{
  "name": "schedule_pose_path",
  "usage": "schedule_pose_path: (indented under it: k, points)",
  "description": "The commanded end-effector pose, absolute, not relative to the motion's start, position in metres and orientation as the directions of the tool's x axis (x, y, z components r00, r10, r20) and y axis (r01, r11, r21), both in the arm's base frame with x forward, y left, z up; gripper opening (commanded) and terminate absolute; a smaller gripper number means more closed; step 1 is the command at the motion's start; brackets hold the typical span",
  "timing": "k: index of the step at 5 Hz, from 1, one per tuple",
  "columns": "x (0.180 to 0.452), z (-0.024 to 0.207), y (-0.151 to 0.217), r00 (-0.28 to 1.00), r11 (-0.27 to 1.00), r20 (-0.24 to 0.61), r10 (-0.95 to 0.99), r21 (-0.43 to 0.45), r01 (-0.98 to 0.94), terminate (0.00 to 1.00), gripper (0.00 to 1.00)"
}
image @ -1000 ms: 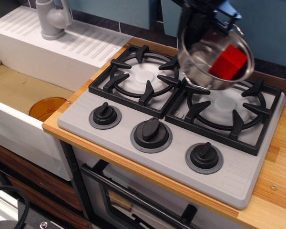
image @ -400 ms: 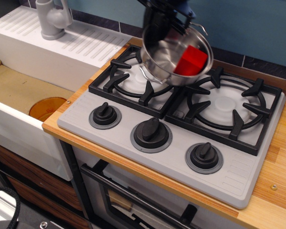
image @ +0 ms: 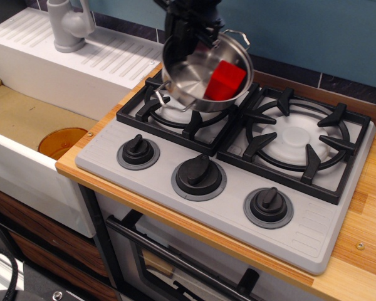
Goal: Put redcube in pan and put pan on stove
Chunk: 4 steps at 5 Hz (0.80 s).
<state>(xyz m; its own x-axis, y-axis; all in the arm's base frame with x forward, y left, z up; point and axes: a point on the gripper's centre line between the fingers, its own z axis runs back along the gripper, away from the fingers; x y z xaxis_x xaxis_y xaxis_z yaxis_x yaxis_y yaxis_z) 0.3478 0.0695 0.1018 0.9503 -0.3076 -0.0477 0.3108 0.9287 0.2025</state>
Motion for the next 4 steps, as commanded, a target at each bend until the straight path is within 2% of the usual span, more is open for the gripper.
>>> schedule_pose_path:
  k: [1, 3, 4]
  points:
    - [0.365, 0.113, 0.093, 0.936, 0.916, 0.062, -0.346, 0.237, 0.323, 0.0, 0.0]
    - [0.379, 0.089, 0.108, 0.925, 0.914, 0.083, -0.369, 0.211, 0.346, 0.0, 0.0]
    - [0.383, 0.079, 0.11, 0.917, 0.91, 0.104, -0.385, 0.209, 0.358, 0.0, 1.0]
